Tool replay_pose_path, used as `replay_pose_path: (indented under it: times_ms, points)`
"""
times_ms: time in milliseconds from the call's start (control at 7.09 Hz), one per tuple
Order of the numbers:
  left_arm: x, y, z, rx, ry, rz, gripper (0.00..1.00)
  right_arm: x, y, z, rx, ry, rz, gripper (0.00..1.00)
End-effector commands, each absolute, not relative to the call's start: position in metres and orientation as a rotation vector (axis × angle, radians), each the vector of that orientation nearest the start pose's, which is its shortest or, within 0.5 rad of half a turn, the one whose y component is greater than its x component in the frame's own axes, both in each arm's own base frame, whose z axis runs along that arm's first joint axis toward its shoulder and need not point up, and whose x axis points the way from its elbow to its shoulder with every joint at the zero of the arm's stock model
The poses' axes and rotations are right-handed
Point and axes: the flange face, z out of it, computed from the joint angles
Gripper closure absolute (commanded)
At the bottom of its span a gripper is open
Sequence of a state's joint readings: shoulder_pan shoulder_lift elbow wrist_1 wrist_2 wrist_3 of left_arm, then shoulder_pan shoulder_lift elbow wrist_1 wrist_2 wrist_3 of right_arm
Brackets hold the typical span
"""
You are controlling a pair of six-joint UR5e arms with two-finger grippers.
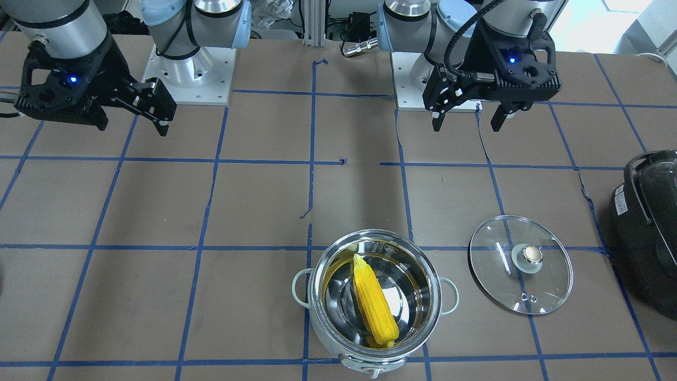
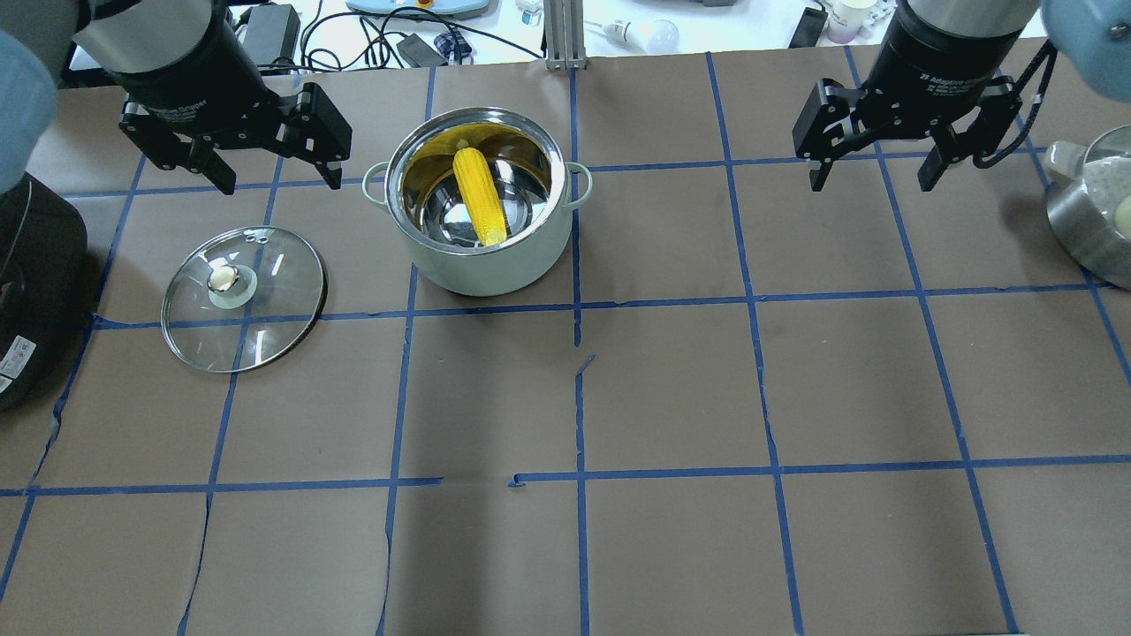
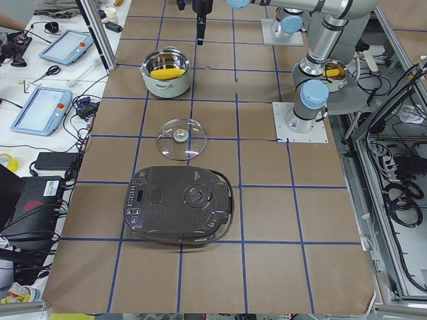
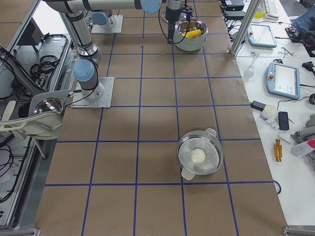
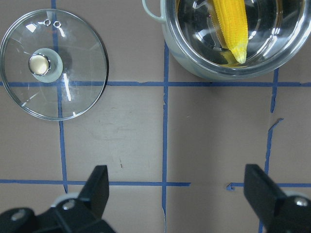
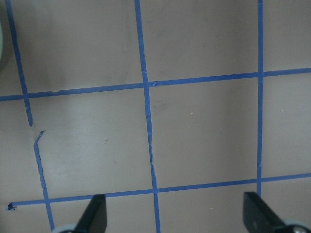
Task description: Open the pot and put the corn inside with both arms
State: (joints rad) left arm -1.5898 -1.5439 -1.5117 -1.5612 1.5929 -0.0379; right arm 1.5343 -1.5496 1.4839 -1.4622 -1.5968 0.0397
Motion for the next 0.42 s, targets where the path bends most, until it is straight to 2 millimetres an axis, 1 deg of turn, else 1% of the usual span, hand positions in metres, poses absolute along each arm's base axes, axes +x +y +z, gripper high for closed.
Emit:
replay_pose_path:
  times_ms: [0, 282]
  points:
    - [-0.1412, -0.4836, 0.5288, -0.026, 3.116, -0.147, 0.0, 0.1124, -0.499, 0.5134, 0.113, 3.165, 0.063, 0.0]
    - [-0.1419, -0.4832, 0.5272, -0.023, 3.115, -0.142, 0.0, 0.1115, -0.499, 0.5134, 0.113, 3.174, 0.063, 0.0]
